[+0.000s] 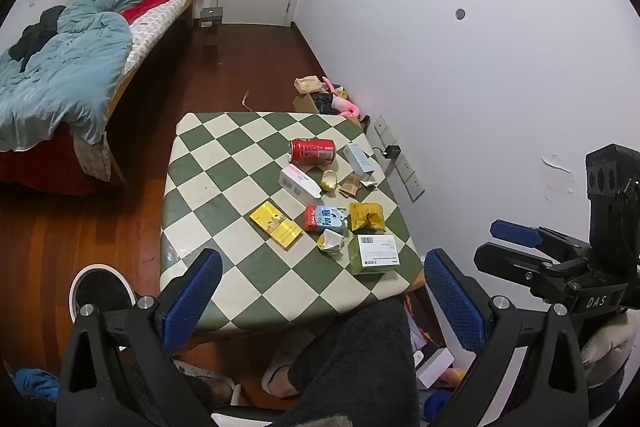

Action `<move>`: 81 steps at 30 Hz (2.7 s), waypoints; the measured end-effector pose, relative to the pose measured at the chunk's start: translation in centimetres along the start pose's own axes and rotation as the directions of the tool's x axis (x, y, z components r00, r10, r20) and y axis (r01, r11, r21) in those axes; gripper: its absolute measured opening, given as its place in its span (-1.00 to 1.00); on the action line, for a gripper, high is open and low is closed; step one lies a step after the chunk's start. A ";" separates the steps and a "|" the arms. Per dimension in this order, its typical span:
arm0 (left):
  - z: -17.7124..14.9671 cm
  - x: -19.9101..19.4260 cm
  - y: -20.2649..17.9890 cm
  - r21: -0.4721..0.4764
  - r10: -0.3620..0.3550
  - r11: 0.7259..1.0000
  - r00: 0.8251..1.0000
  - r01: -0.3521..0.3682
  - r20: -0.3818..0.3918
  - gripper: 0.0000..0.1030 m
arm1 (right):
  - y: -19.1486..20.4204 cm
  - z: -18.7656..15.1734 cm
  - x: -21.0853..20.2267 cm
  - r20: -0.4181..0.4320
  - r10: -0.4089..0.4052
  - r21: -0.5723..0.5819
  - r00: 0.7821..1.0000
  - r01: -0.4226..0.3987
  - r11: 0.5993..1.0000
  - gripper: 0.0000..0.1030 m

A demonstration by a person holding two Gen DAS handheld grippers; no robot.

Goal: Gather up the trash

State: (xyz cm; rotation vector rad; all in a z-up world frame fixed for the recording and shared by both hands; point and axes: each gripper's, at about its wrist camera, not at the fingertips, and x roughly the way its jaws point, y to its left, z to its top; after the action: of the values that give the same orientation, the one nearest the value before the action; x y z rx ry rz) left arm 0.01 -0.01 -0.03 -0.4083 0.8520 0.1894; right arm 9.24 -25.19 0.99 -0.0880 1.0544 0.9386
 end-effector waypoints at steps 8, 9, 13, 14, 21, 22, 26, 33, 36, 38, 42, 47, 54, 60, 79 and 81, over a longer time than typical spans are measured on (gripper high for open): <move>0.2 0.6 0.0 -0.001 -0.014 1.000 1.000 0.014 -0.016 1.00 | 0.2 0.0 -0.3 -0.001 -0.002 -0.001 1.000 0.002 1.000 1.00; 0.2 0.5 0.2 -0.004 -0.019 1.000 1.000 0.019 -0.013 1.00 | 0.2 0.0 -0.3 -0.001 0.000 -0.001 1.000 0.000 1.000 1.00; 0.2 0.5 0.1 -0.003 -0.017 1.000 1.000 0.017 -0.007 1.00 | 0.1 0.5 -0.1 -0.002 0.007 -0.001 1.000 -0.007 1.000 1.00; 0.2 0.5 0.1 -0.004 -0.016 1.000 1.000 0.016 -0.006 1.00 | 0.1 0.6 -0.2 -0.003 0.008 -0.002 1.000 -0.008 1.000 1.00; 0.0 0.0 0.1 -0.003 -0.022 1.000 1.000 0.022 -0.002 1.00 | 1.1 0.3 0.4 -0.010 0.020 -0.028 1.000 -0.020 0.999 1.00; 0.0 0.0 0.1 -0.003 -0.023 1.000 1.000 0.023 -0.002 1.00 | 1.2 0.2 0.4 -0.010 0.021 -0.029 1.000 -0.021 0.999 1.00; 0.2 0.0 0.0 -0.002 -0.022 1.000 1.000 0.022 -0.001 1.00 | 1.2 0.3 0.3 -0.010 0.027 -0.030 1.000 -0.027 0.999 1.00; 0.4 -0.2 0.3 -0.012 -0.021 1.000 1.000 0.021 -0.002 1.00 | 1.2 0.5 0.5 -0.013 0.031 -0.028 0.999 -0.032 0.999 1.00; 0.1 -0.6 0.3 -0.014 -0.019 1.000 1.000 0.019 0.004 1.00 | 1.2 0.5 0.5 -0.011 0.030 -0.029 0.999 -0.031 0.999 1.00; 0.1 -0.5 0.4 -0.016 -0.018 1.000 1.000 0.018 0.004 1.00 | 1.3 0.5 0.4 -0.011 0.029 -0.027 1.000 -0.029 0.999 1.00; 0.1 -0.5 0.6 -0.015 -0.015 1.000 1.000 0.015 0.009 1.00 | 1.4 0.5 0.5 -0.012 0.029 -0.029 1.000 -0.029 0.999 1.00; 0.0 -0.3 0.9 -0.022 -0.014 1.000 1.000 0.014 0.010 1.00 | 1.5 0.5 0.5 -0.012 0.029 -0.027 1.000 -0.029 0.999 1.00; 0.1 -0.4 1.0 -0.022 -0.016 1.000 1.000 0.016 0.013 1.00 | 1.5 0.5 0.6 -0.011 0.029 -0.027 1.000 -0.030 0.999 1.00; 0.0 -0.7 1.2 -0.022 -0.014 1.000 1.000 0.014 0.015 1.00 | 1.7 0.5 0.6 -0.012 0.030 -0.026 0.999 -0.031 0.999 1.00; 0.3 -1.1 1.5 -0.016 -0.014 1.000 1.000 0.014 0.020 1.00 | 1.7 0.5 0.6 -0.011 0.029 -0.028 1.000 -0.029 0.999 1.00; 0.3 -1.2 1.3 -0.014 -0.012 1.000 1.000 0.012 0.021 1.00 | 1.7 0.5 0.6 -0.012 0.029 -0.027 1.000 -0.029 0.999 1.00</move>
State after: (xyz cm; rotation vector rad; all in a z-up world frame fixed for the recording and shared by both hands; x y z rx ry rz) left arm -0.92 1.31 0.70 -0.4239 0.8283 0.1882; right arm 8.51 -23.46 1.41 -0.1010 1.0555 0.9802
